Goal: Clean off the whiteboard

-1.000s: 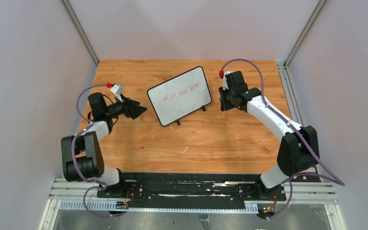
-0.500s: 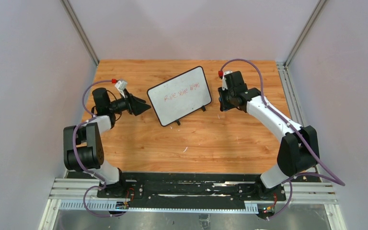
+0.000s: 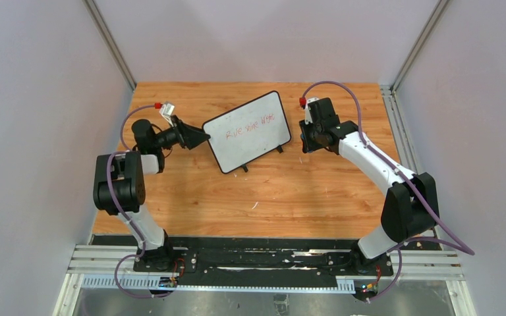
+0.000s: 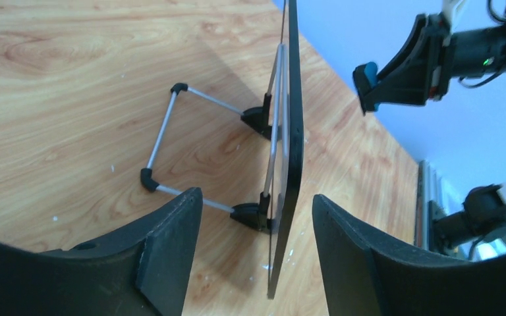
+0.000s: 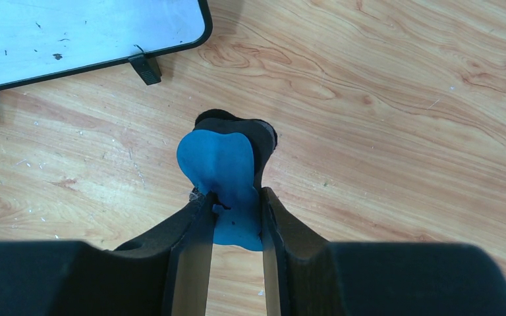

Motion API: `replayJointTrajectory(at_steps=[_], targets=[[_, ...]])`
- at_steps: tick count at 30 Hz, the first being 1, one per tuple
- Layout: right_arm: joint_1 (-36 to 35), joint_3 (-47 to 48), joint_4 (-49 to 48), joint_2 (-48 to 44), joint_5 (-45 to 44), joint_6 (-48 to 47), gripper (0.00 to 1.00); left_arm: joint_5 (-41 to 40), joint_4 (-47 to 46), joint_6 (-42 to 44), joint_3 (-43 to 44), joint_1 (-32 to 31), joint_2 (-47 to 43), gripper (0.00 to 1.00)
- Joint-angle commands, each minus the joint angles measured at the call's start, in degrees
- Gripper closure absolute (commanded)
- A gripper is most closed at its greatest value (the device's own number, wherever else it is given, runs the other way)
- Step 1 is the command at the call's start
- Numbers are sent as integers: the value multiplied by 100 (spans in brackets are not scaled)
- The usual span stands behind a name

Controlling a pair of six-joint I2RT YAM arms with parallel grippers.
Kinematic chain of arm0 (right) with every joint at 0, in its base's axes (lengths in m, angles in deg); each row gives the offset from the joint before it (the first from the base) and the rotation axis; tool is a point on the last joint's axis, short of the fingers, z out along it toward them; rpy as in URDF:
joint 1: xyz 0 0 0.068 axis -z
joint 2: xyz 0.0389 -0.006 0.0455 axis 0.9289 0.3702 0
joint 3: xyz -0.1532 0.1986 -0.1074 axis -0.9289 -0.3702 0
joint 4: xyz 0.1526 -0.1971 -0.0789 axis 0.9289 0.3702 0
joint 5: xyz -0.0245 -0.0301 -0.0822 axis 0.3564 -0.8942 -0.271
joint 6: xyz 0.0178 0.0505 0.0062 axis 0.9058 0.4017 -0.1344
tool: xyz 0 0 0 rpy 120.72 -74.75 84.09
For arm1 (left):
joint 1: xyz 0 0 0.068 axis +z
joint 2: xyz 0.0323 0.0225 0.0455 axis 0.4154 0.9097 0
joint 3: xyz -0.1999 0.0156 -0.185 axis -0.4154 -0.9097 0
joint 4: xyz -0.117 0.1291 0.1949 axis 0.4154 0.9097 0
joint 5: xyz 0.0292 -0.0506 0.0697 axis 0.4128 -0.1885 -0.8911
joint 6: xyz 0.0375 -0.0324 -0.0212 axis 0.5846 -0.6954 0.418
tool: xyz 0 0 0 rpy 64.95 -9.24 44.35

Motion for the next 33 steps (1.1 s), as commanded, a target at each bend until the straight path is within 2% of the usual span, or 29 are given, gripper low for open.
replayJointTrajectory(at_steps=[1, 5, 9, 11, 13, 16, 17, 24, 33], targets=[[-95, 217, 26, -32, -95, -89, 99, 179, -2480, -1853, 186, -38, 514, 35], [-95, 237, 25, 16, -105, -80, 99, 268, -3378, -2627, 281, -37, 812, 38], [-95, 263, 30, 83, -70, -73, 99, 232, -3069, -2405, 292, -35, 766, 41], [-95, 276, 23, 98, -70, -73, 99, 144, -2495, -1929, 254, -38, 599, 42], [-91, 274, 26, 97, -73, -74, 99, -33, -1471, -1076, 206, -38, 305, 43], [-95, 267, 24, 99, -78, -82, 99, -549, 1110, 1094, 239, -197, -318, 43], [-95, 268, 24, 97, -81, -81, 99, -698, 1493, 1455, 220, -277, -475, 43], [-93, 251, 27, 93, -83, -76, 99, -806, 1608, 1539, 193, -355, -509, 45], [-94, 203, 23, 53, -129, -108, 99, -785, 1608, 1538, 184, -362, -448, 54]])
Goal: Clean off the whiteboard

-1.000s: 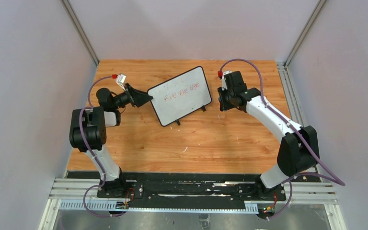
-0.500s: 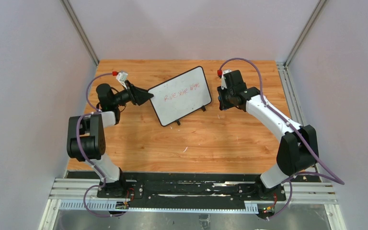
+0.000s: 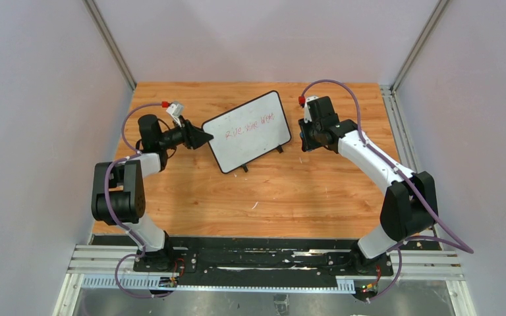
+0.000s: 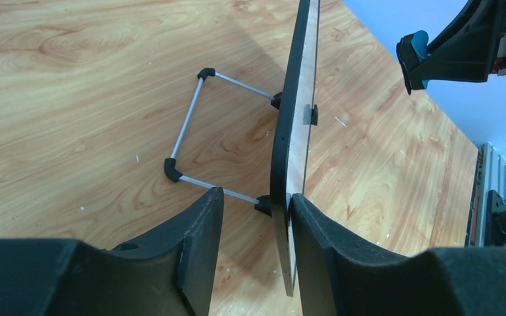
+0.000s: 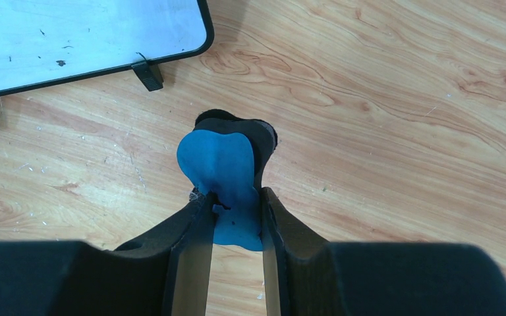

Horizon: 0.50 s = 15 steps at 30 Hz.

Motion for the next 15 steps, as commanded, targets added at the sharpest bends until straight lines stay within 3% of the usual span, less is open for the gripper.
replayJointTrajectory(at_steps=[1, 15], targets=[[-84, 93, 21, -10, -129, -74, 99, -23, 41, 143, 0, -5, -3, 55], [-84, 95, 25, 42, -63, -70, 99, 95, 43, 38, -93, -2, -221, 66]])
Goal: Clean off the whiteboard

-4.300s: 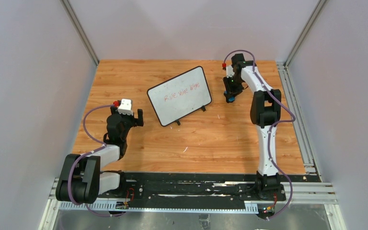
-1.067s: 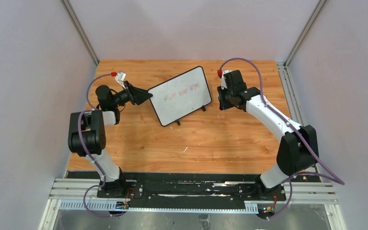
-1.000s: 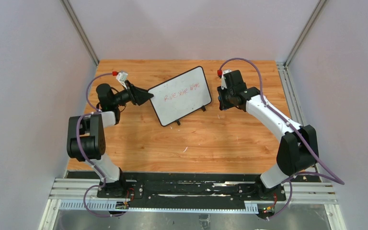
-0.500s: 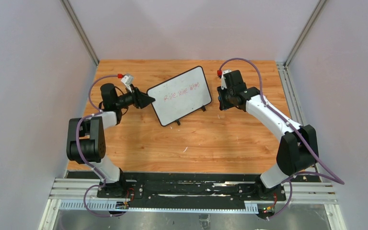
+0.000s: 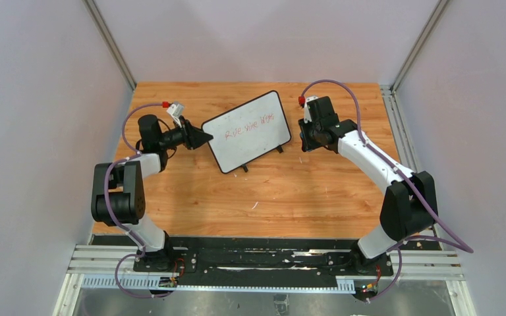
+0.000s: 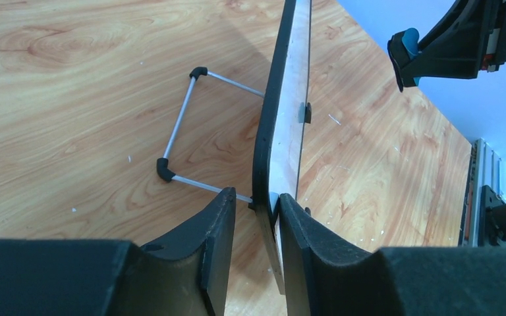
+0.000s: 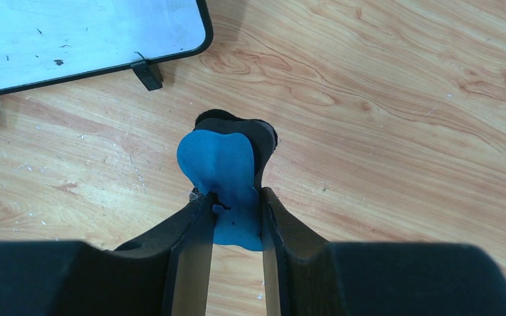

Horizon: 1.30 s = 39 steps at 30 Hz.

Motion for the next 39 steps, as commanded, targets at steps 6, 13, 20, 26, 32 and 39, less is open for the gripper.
replayJointTrajectory(at_steps=[6, 13, 20, 26, 32, 39], targets=[[-83, 102, 24, 34, -52, -40, 99, 51, 21, -22, -74, -3, -254, 79], [-84, 208, 26, 111, -32, -71, 99, 76, 21, -49, -90, -3, -259, 94], [-83, 449, -4, 344, 63, -71, 99, 71, 21, -49, -84, -1, -205, 100], [-84, 618, -412, 552, 174, -128, 99, 48, 25, -18, -97, -4, -157, 100], [-84, 690, -1344, 973, 373, -269, 99, 14, 109, 46, -75, -3, -138, 100], [-167, 314, -2861, 1231, 245, -269, 99, -10, 162, 104, -66, -2, -112, 100]])
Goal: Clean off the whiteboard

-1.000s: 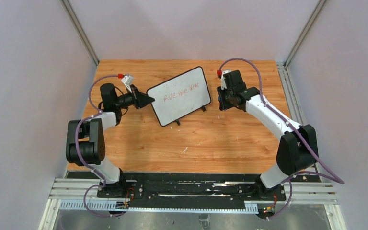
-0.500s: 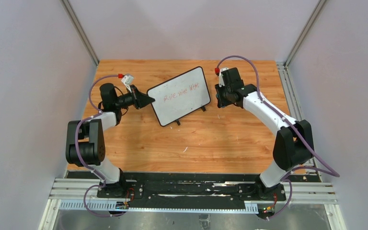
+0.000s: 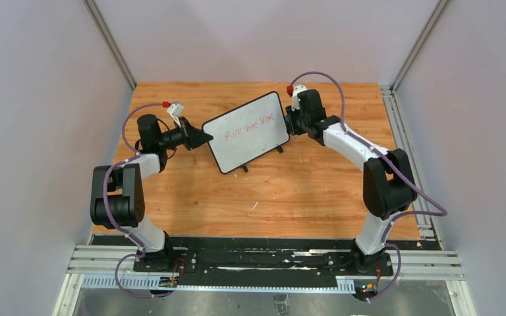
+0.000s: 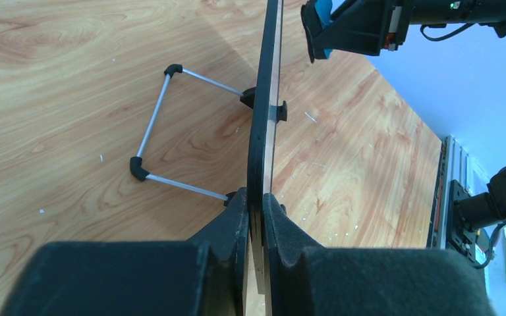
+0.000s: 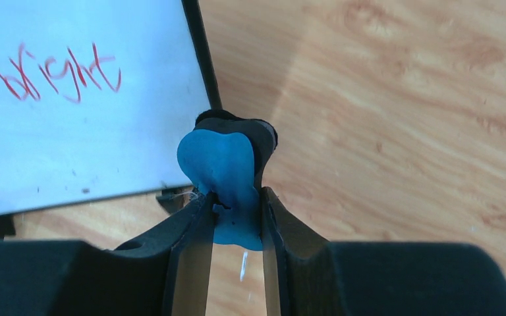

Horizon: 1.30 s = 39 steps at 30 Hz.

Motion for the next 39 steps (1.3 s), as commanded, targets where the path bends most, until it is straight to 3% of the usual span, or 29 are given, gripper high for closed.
replayJointTrajectory(at_steps=[1, 7, 15, 27, 39], targets=[[-205, -372, -1563, -22, -199, -120, 99, -235, 33, 362, -45, 1, 61, 100], [-430, -1138, -2796, -331, -561, -269, 99, -247, 33, 362, -34, 6, 71, 100], [-443, -1735, -3999, -428, -89, -316, 99, -259, 59, 397, -32, 6, 98, 100], [-442, -608, -3313, 217, 308, -569, 99, -262, 112, 431, -19, 7, 100, 100], [-420, -386, -2959, 394, 285, -684, 99, -257, 121, 414, 3, 8, 137, 100]])
